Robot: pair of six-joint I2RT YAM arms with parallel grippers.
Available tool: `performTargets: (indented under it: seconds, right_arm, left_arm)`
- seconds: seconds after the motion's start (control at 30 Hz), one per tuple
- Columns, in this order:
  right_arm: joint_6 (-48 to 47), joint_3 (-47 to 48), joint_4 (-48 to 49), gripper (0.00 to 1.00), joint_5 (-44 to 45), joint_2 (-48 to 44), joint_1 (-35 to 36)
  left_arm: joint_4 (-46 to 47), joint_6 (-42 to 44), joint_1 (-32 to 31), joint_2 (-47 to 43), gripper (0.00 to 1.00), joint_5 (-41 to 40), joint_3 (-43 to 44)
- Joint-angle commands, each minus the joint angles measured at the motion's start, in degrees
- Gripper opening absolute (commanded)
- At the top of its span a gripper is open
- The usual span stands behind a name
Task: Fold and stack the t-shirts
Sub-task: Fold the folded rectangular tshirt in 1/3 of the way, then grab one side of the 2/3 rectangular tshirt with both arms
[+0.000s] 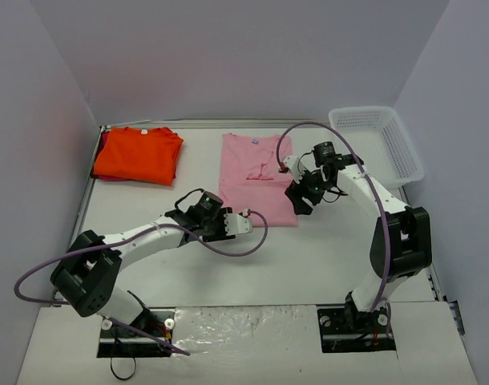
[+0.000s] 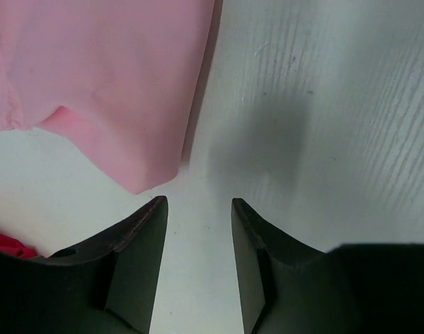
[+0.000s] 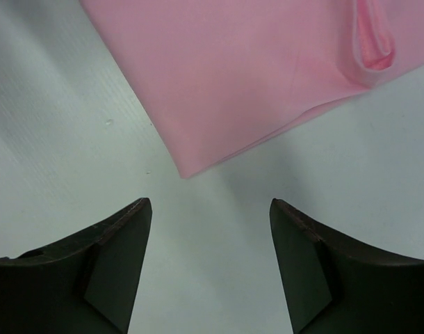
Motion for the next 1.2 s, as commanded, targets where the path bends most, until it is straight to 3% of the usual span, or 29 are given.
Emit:
performTargets:
  seconds: [0.0,0.3,0.67,0.8,0.9,1.17]
  right_arm:
    - [1.43,-1.62,-0.60,0.65,-1.47,-2.50,-0.36]
    - [1.87,-1.10,-0.43,0.65,-0.41,-1.27,-0.44]
    - [0.99,-1.19,-0.34,0.65,0.47,-1.18,-0.71]
    - [1.08,-1.71,-0.34,0.64,-0.67,-1.53,-0.71]
    - [0.81,-2.41,-0.43,0.64,-0.32,-2.41,-0.71]
    - [-0.85,-5.66,-0.69,0.64,-1.90,-6.62,-0.71]
  left_arm:
    - [9.41,2.01,-1.12,-0.19,0.41,-4.98,-0.32]
    - [15.74,2.54,-1.91,7.63,0.41,-7.97,0.55]
    - [7.22,3.07,-2.00,9.84,0.40,-7.27,2.84]
    - [2.75,1.66,-2.00,12.47,0.07,-5.87,4.77]
    - [1.86,0.34,-1.82,13.44,0.02,-4.55,6.00]
    - [-1.04,-2.64,-0.78,14.67,0.02,-0.42,9.07]
